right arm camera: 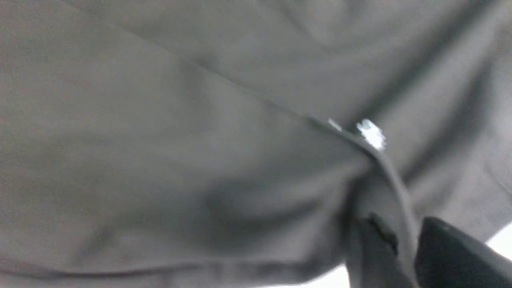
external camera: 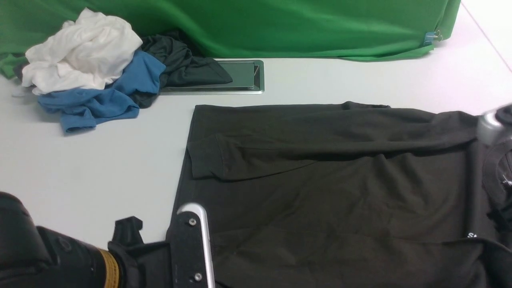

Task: Fold a long-sleeved shirt on a white desktop.
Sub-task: 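Grasp the near edge of the shirt at its hem and shoulder corners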

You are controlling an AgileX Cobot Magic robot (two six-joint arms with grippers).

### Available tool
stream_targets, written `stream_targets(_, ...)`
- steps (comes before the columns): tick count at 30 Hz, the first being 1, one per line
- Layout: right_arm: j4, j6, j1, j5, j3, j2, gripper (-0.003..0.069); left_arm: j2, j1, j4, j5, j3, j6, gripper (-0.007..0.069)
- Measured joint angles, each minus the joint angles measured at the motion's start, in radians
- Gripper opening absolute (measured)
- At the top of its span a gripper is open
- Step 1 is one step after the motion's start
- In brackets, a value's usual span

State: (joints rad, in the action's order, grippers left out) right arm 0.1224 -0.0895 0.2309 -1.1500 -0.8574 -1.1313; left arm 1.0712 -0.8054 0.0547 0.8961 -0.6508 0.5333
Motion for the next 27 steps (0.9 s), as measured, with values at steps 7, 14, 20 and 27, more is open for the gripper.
stream_targets(7,0.051,-0.187,-0.164,0.011,0.151,-0.022,0.0449,0.0,0.004,-0.019,-0.002,0.0,-0.001,0.0027)
stream_targets(14,-0.058,-0.176,-0.332,0.002,0.252,-0.027,0.0454,0.0,0.005,-0.034,-0.032,0.0,-0.004,0.0027)
stream_targets(20,-0.068,-0.213,-0.392,0.125,0.318,-0.055,0.0479,0.0,0.006,-0.049,-0.063,0.0,-0.004,0.0027)
stream_targets(27,-0.071,-0.264,-0.466,0.364,0.324,-0.195,0.0488,0.0,0.006,-0.055,-0.065,0.0,-0.004,0.0027)
